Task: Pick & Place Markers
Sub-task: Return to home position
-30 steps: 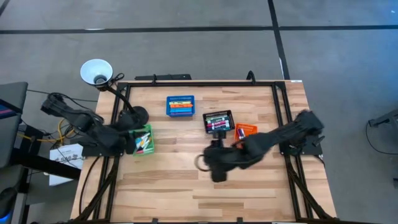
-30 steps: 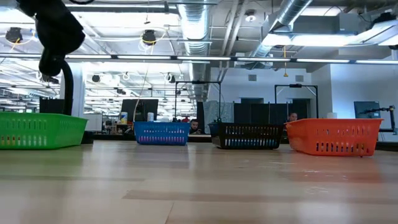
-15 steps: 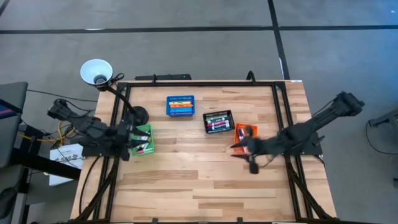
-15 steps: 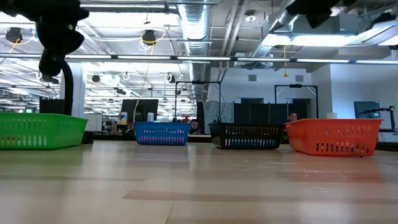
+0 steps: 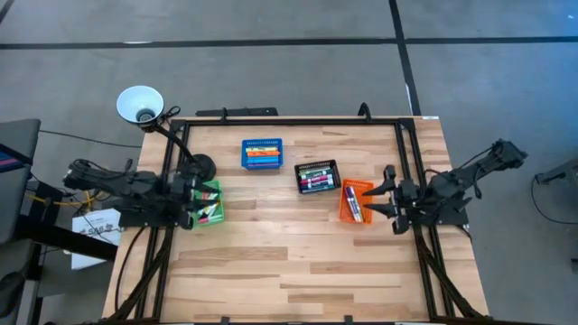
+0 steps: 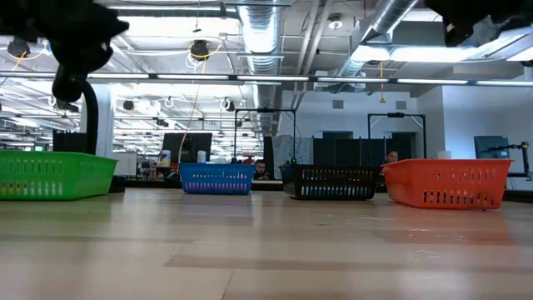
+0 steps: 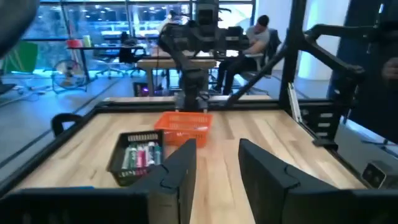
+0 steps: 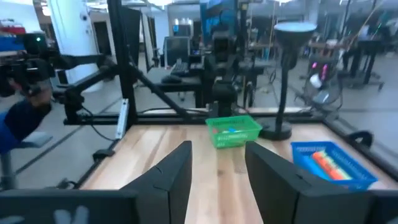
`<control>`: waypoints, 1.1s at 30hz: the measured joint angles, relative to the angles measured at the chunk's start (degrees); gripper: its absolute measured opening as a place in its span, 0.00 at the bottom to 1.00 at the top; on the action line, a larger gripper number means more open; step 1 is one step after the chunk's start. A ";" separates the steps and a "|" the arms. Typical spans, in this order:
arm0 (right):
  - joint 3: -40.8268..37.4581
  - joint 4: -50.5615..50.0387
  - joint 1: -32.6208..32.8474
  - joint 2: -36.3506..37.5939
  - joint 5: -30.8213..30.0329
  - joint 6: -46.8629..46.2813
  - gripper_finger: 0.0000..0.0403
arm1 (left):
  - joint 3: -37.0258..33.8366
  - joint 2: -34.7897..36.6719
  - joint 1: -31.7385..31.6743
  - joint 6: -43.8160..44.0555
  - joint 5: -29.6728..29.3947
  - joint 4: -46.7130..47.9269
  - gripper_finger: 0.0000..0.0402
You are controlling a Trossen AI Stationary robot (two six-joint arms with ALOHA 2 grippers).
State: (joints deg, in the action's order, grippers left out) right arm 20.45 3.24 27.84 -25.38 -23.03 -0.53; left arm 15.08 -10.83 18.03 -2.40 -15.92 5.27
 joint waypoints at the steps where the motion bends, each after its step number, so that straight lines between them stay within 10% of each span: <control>1: -0.82 0.09 -0.24 1.15 0.00 1.22 0.35 | -1.82 -0.06 -0.72 -0.08 0.69 -2.13 0.29; 8: -10.24 7.83 -3.59 5.68 1.79 6.18 0.33 | -5.56 0.50 -8.05 -0.48 1.40 -7.82 0.29; 20: -16.01 7.38 -13.83 13.47 12.97 7.62 0.29 | -6.46 4.13 -23.58 0.16 19.87 -8.24 0.29; 33: -19.98 -0.78 -20.09 25.23 14.75 3.58 0.29 | -14.78 3.94 -24.84 2.69 20.72 -17.25 0.29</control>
State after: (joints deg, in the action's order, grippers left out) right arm 0.47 2.46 7.75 -0.14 -8.28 3.06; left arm 0.30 -6.89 -6.81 0.30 4.80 -11.99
